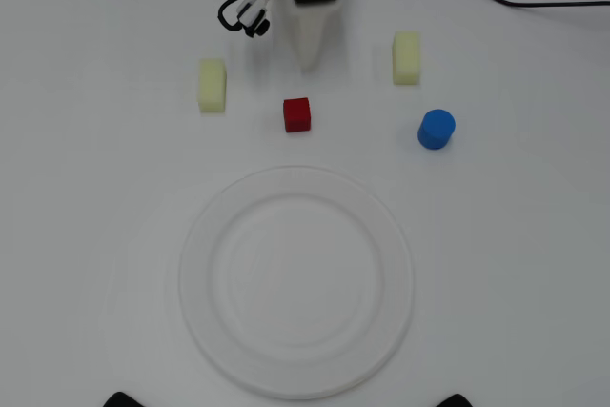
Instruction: Grasp a blue block and put it in the dish.
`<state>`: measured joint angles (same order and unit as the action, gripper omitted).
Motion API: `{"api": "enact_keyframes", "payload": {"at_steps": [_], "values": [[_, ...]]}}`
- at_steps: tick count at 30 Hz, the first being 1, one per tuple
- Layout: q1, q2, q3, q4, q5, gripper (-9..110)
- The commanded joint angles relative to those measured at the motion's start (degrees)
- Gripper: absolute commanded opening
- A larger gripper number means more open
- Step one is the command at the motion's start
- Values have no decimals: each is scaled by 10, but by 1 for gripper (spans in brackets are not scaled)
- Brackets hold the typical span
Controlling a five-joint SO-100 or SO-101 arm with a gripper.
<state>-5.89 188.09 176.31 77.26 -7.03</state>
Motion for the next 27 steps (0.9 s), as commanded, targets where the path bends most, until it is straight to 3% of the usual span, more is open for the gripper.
{"api": "enact_keyframes", "payload": {"at_steps": [1, 17, 23, 27], "values": [[16, 95, 47, 34, 1, 0], [40, 82, -5, -5, -22, 0], [48, -157, -155, -48, -47, 0], [20, -213, -207, -51, -47, 0]]}}
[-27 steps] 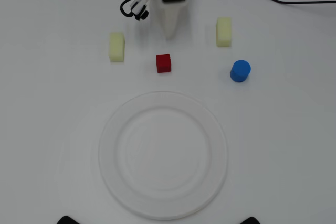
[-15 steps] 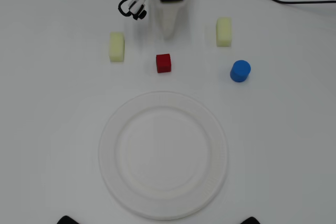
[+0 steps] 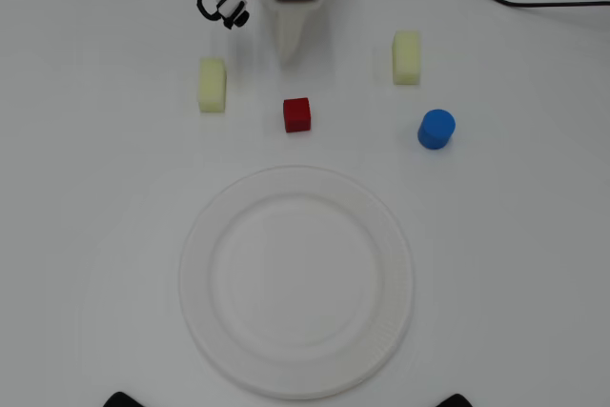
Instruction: Grasp a blue block and put it in the dish.
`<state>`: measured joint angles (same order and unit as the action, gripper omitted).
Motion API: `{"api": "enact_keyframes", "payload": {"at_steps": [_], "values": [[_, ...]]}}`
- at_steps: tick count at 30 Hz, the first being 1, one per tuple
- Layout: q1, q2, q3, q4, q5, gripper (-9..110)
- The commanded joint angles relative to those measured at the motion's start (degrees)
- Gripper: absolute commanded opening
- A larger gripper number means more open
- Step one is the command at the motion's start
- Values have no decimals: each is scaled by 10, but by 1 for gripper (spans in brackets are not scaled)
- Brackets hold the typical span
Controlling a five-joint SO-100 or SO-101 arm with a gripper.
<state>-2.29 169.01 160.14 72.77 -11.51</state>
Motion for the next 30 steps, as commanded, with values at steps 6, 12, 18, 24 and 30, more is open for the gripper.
{"api": "enact_keyframes", "payload": {"at_steps": [6, 12, 18, 24, 30], "values": [[-35, -168, -149, -2, -13, 2], [-120, -293, -272, 13, -13, 13], [-223, -399, -377, 15, 9, 26], [-316, -525, -442, 13, 8, 29], [-359, -626, -498, 3, 8, 29]]}}
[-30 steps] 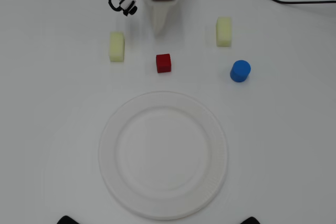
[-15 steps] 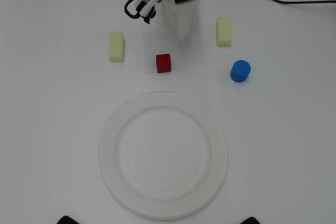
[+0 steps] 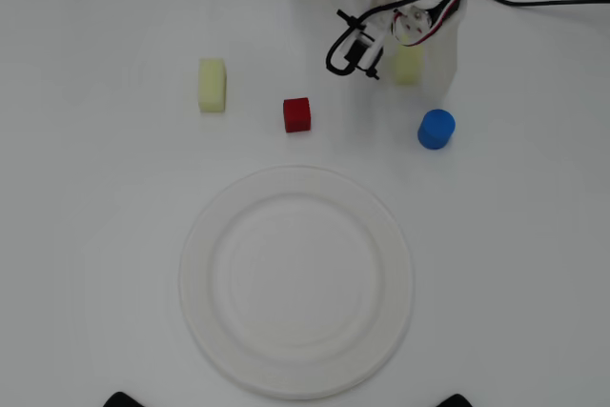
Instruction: Grasp a blue block and put it in the dish.
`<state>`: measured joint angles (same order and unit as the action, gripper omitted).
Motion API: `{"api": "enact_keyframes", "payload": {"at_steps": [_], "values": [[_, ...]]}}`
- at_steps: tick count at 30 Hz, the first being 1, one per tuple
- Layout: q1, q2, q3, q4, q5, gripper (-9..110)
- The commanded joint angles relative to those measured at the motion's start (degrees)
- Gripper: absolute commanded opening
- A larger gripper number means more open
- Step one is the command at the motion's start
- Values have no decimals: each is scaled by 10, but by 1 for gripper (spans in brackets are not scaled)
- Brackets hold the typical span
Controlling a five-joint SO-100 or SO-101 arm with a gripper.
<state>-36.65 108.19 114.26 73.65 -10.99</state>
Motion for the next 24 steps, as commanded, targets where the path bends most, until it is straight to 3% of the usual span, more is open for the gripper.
{"api": "enact_keyframes", "payload": {"at_steps": [1, 24], "values": [[-18, -32, -49, -8, 2, 29], [-21, -309, -266, -10, -34, 28]]}}
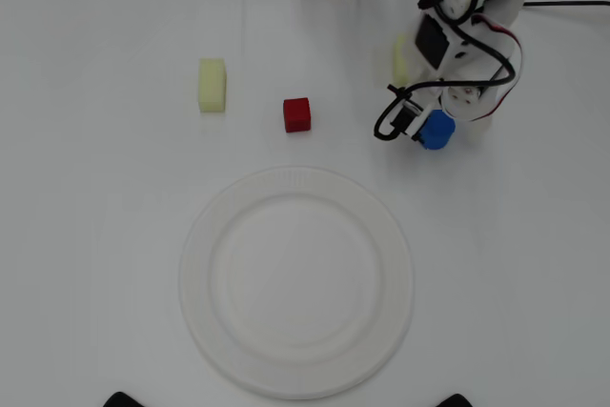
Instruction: Grasp a blue block and put it in the dish.
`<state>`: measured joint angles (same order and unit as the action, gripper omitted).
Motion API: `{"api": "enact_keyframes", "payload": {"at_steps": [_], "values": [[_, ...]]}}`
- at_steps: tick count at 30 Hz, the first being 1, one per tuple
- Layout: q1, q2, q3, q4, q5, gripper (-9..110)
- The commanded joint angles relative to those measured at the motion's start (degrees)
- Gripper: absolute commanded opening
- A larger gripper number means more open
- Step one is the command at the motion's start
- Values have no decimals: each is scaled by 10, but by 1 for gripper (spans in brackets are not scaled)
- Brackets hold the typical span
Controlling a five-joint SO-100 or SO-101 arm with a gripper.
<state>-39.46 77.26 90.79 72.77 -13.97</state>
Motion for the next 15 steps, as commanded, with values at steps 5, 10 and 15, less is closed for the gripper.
{"api": "enact_keyframes", "payload": {"at_steps": [5, 10, 15], "values": [[16, -33, -54, -1, -10, 26], [18, -41, -65, -1, -14, 24], [18, -44, -69, -1, -12, 20]]}}
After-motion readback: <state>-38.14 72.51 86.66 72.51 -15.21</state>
